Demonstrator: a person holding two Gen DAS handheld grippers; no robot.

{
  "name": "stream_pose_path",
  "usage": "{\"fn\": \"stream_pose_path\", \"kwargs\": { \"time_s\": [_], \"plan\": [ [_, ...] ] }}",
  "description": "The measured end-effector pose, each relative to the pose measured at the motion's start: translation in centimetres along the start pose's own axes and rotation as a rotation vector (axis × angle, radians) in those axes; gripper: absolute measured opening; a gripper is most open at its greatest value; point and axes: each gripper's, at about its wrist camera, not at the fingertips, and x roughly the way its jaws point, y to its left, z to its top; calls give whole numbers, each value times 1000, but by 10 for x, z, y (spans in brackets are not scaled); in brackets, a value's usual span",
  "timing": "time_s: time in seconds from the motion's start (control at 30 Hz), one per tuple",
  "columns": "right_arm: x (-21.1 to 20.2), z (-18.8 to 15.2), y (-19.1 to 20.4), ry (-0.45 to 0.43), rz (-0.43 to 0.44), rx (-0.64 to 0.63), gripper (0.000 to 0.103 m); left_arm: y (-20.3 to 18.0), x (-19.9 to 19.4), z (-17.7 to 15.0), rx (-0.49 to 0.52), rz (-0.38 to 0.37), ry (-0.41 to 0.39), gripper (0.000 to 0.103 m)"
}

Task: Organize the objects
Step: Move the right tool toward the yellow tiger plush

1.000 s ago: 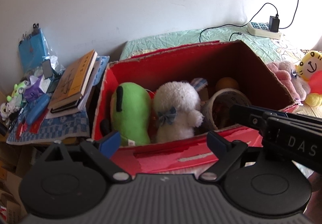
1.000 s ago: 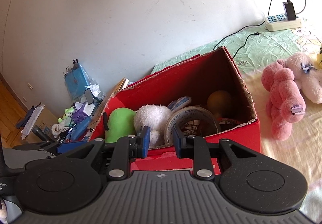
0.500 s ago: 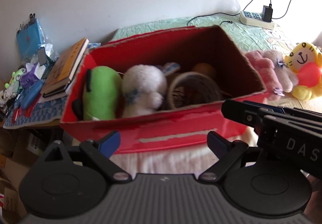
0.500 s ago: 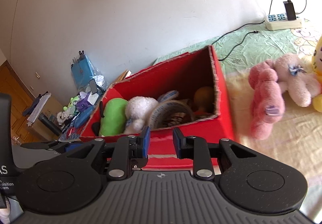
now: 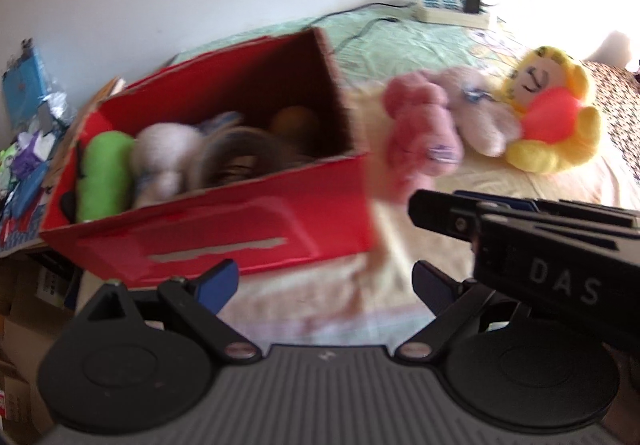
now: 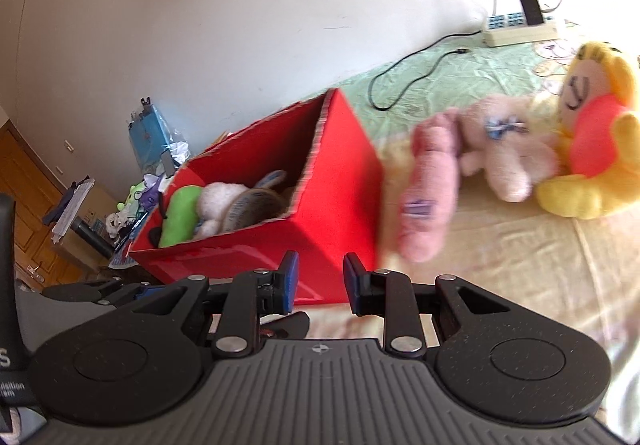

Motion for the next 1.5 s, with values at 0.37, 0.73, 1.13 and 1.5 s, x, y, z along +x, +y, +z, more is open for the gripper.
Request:
{"fn": "stream_pose_path", "kwargs": {
  "time_s": [0.37, 0.73, 1.13, 1.5],
  "plan": [
    [-37, 9, -73, -31, -89, 99, 27, -79, 10, 15, 132, -123, -6, 93],
    [-79, 25, -142, -119, -216, 220, 27, -137, 16, 57, 218, -242, -94, 93],
    [-86, 80, -208, -202, -179, 371, 37, -166, 40, 119, 159, -404, -148, 92],
    [-29, 99, -231, -76, -67, 415, 57, -172, 103, 136, 92, -474, 15, 80]
  ]
}}
